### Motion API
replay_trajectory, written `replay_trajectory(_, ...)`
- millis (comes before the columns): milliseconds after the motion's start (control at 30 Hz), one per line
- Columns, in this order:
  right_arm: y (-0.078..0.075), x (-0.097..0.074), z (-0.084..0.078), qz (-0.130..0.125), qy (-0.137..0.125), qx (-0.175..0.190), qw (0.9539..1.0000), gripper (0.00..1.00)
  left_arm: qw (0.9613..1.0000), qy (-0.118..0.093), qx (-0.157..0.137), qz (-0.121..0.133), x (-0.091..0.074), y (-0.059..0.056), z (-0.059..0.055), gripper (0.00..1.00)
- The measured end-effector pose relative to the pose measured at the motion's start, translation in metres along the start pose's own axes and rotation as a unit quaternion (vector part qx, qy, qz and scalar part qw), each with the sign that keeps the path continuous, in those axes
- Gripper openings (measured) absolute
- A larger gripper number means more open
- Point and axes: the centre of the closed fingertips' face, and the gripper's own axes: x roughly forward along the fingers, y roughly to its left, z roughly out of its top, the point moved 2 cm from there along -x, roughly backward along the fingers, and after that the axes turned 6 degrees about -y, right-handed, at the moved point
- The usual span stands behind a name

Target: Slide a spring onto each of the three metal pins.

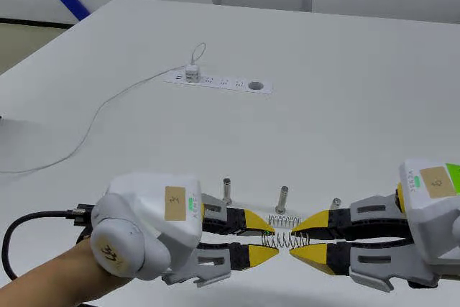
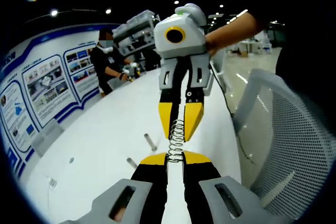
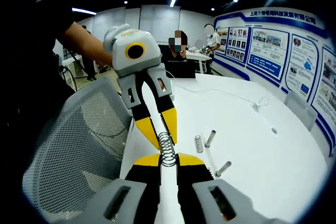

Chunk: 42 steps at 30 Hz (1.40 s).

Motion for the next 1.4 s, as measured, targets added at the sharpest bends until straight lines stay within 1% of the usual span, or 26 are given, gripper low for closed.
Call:
replay_trajectory(200,0.003,0.0,0.005,0.004,-0.009,-0.008,0.9999,0.11,1.0,0.002,-0.001,0.002,0.001,-0.002,-0.002,0.09)
replay_trajectory(567,0.007,0.002,0.013,0.009,-0.031,0.004,0.9995,0.11,0.9999,-0.001,-0.013,0.006,0.001,-0.005,-0.003,0.09)
replay_trajectory(667,0.009,0.003,0.018,0.01,-0.043,0.01,0.999,0.11,0.9999,-0.002,-0.016,0.006,0.001,-0.006,-0.004,0.09)
replay_trajectory(700,0.01,0.004,0.023,0.012,-0.059,0.025,0.9979,0.11,0.9998,-0.003,-0.017,0.006,0.002,-0.006,-0.004,0.09)
replay_trajectory(733,0.011,0.004,0.026,0.015,-0.066,0.035,0.9971,0.11,0.9998,-0.005,-0.02,0.005,0.002,-0.007,-0.003,0.09)
replay_trajectory(767,0.01,0.004,0.026,0.016,-0.062,0.029,0.9975,0.11,0.9998,-0.005,-0.019,0.004,0.004,-0.008,-0.003,0.09)
replay_trajectory(833,0.009,0.007,0.025,0.014,-0.053,0.027,0.9981,0.11,0.9999,0.003,-0.013,0.005,0.006,-0.008,-0.005,0.09)
replay_trajectory(867,0.009,0.007,0.025,0.013,-0.054,0.027,0.9981,0.11,0.9999,0.002,-0.015,0.005,0.006,-0.007,-0.005,0.09)
replay_trajectory(967,0.007,0.007,0.029,0.01,-0.065,0.035,0.9972,0.11,0.9995,-0.008,-0.029,0.009,0.006,-0.006,-0.003,0.09)
replay_trajectory(1033,0.007,0.007,0.032,0.011,-0.073,0.046,0.9962,0.11,0.9995,-0.012,-0.028,0.01,0.007,-0.007,-0.001,0.09)
replay_trajectory(1133,0.007,0.007,0.032,0.011,-0.069,0.045,0.9965,0.11,0.9994,-0.013,-0.03,0.013,0.007,-0.007,-0.001,0.09)
replay_trajectory(1233,0.007,0.008,0.031,0.01,-0.067,0.047,0.9966,0.11,0.999,-0.017,-0.037,0.017,0.007,-0.007,-0.002,0.1)
replay_trajectory(1300,0.008,0.009,0.032,0.01,-0.067,0.051,0.9965,0.11,0.9982,-0.022,-0.053,0.017,0.006,-0.008,-0.003,0.1)
replay_trajectory(1400,0.007,0.009,0.031,0.005,-0.066,0.052,0.9965,0.11,0.9979,-0.023,-0.055,0.025,0.006,-0.006,-0.003,0.11)
